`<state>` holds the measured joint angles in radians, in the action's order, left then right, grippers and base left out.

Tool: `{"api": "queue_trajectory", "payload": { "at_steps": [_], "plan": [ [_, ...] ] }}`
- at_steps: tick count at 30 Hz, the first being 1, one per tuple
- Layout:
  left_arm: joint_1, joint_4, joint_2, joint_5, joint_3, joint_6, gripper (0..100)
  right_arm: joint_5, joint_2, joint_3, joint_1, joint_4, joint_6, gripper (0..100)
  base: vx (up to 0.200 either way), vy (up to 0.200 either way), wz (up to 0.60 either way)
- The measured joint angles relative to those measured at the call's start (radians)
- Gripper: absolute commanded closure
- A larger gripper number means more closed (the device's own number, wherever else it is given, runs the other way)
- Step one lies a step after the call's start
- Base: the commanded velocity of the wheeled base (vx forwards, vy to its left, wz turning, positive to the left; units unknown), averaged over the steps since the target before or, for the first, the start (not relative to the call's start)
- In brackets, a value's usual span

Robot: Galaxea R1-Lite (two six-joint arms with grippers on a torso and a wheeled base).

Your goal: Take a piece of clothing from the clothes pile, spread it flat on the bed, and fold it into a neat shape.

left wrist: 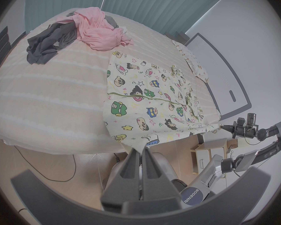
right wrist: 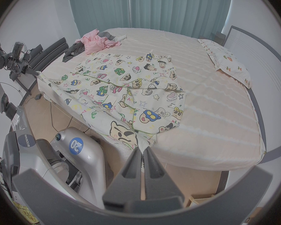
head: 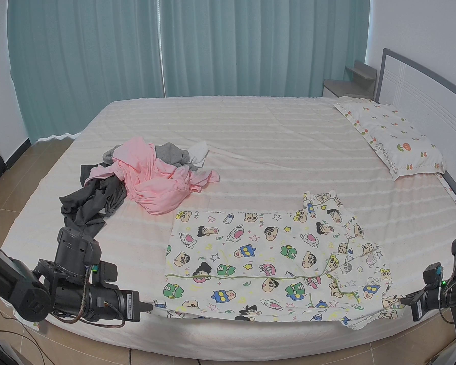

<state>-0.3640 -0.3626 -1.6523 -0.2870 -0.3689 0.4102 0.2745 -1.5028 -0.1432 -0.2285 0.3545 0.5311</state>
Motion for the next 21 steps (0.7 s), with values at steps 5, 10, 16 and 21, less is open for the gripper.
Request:
{"api": "queue_trajectory", "payload": {
  "at_steps": [5,10,16,21],
  "plan": [
    [0.003,0.067,0.043,0.0,0.003,-0.002,100,-0.001,0.035,0.003,0.0,-0.068,0.002,100,0.0,0.0,0.0],
    [0.003,0.124,0.083,-0.001,0.01,-0.006,100,-0.002,0.081,0.0,0.0,-0.129,0.005,100,0.0,0.0,0.0],
    [-0.002,0.169,0.123,-0.003,0.024,-0.009,100,-0.003,0.124,-0.002,0.0,-0.161,0.009,100,0.0,0.0,0.0],
    [-0.005,0.179,0.14,-0.003,0.04,-0.01,100,-0.004,0.14,0.001,0.0,-0.17,0.013,100,0.0,0.0,0.0]
  ]
}}
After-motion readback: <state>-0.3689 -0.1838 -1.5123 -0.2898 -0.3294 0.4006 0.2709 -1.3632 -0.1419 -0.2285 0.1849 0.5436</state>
